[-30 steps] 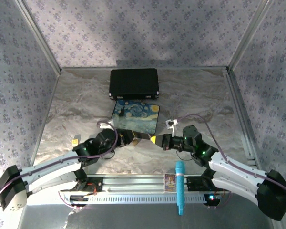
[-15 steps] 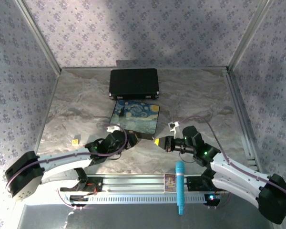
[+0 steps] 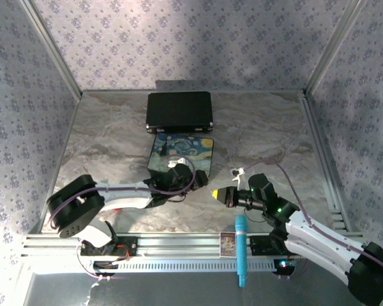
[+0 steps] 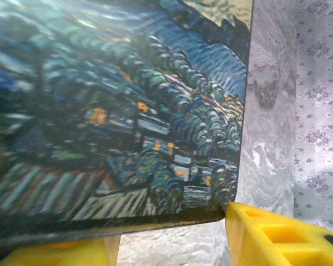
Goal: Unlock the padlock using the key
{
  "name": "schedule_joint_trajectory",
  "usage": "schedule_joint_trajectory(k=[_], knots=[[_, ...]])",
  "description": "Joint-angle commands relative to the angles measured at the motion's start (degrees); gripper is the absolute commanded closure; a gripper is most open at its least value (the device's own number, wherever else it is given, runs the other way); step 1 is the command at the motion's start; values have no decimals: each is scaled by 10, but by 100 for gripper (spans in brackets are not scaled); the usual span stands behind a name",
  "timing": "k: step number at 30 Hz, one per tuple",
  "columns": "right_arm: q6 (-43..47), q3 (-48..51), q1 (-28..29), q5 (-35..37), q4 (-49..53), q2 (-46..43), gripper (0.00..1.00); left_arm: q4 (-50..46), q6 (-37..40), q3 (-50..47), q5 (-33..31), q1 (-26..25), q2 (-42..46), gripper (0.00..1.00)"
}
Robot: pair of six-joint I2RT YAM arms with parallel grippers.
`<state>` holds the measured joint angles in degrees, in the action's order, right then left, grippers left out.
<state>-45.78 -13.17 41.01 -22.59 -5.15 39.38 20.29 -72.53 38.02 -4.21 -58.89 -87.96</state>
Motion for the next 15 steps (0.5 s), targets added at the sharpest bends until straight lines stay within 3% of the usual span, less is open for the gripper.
schedule_joint_trajectory(k=[1,7,10,12,15], knots=[[3,8,-5,10,25,-23,100,49,3,26,27,5,-34,49],[-1,23,-11,10,28,-30,100,40,8,3,2,-10,8,47],[5,23,-15,8,24,-17,100,32,28,-36,-15,-11,84,33],[7,18,-17,0,13,-4,100,-29,52,-49,-31,-11,149,24],[14,11,-17,-6,8,16,100,-128,90,-69,-53,-10,228,25]])
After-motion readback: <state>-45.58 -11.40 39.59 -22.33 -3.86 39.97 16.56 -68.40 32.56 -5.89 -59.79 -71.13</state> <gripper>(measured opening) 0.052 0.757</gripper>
